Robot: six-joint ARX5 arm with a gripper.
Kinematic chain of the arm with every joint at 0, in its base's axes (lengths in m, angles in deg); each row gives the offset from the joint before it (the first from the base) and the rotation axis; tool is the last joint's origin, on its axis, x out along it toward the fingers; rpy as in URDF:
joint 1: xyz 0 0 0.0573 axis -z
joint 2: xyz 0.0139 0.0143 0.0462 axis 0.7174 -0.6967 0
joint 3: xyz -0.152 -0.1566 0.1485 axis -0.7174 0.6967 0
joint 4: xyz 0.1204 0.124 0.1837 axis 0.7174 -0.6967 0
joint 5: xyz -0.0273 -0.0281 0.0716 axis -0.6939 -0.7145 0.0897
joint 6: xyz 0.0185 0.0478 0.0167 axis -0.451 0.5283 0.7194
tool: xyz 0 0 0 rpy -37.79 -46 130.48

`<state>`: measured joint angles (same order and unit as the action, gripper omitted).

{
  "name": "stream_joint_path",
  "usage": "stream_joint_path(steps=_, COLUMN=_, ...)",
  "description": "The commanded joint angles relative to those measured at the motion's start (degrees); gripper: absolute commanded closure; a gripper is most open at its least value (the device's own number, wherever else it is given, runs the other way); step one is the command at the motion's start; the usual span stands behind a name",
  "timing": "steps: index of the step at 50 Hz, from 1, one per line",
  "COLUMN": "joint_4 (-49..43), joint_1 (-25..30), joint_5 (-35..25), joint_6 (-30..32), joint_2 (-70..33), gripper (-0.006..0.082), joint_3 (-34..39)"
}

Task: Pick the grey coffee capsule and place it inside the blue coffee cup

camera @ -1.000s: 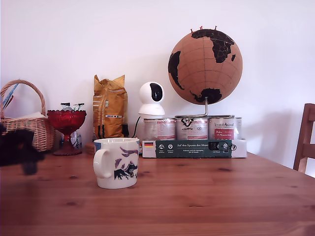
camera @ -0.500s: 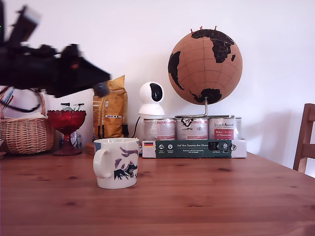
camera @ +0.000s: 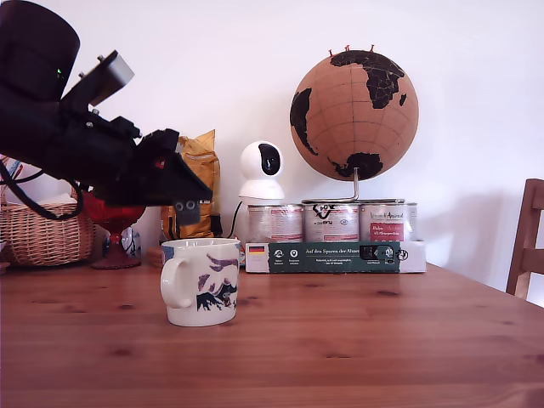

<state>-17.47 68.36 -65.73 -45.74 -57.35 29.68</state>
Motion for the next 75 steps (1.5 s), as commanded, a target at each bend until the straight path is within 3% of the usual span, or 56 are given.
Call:
stream_joint_path(steps=1, joint_4=0.3, joint_1=0.3, joint_5=0.0, joint_6=1.6, joint_2=-0.7, gripper=0.0412, joint_3=-0.3)
stream_joint_path(steps=4, joint_4=0.3, joint_1=0.6, joint_5=0.1, joint_6=2.2, joint_2=-0.7, gripper=0.0357, joint_3=-0.3)
stream_joint_path(steps=16, joint_4=0.3, joint_1=0.9, joint_5=0.0, joint_6=2.4, joint_2=-0.6, gripper=0.0363, joint_3=-0.3)
stream_joint_path(steps=19, joint_4=0.1, joint_1=0.9, joint_5=0.2, joint_6=1.8, joint_2=-0.3, gripper=0.0466, joint_3=-0.3)
stream_joint_path(steps=25, joint_4=-0.1, joint_1=0.9, joint_5=0.3, joint_6=1.8, joint_2=1.9, gripper=0.0802, joint_3=-0.3)
stream_joint_path(steps=32, joint_4=-2.6, joint_1=0.6, joint_5=4.6, joint_6=0.9, joint_2=7.4, gripper=0.0786, joint_3=-0.3)
stream_joint_path(steps=43, joint_4=-14.4, joint_1=-2.5, joint_5=12.0, joint_6=1.4, joint_2=19.1, gripper=0.0786, joint_3=-0.3)
stream_joint_path(steps=59, joint_4=-25.7, joint_1=-12.3, joint_5=13.1, joint_6=2.6, joint_2=31.1, gripper=0.0786, joint_3=-0.3)
stream_joint_path(steps=75, joint_4=-32.5, joint_1=-18.6, joint_5=13.5, joint_6=3.0, joint_2=41.1, gripper=0.0786, joint_3=-0.3)
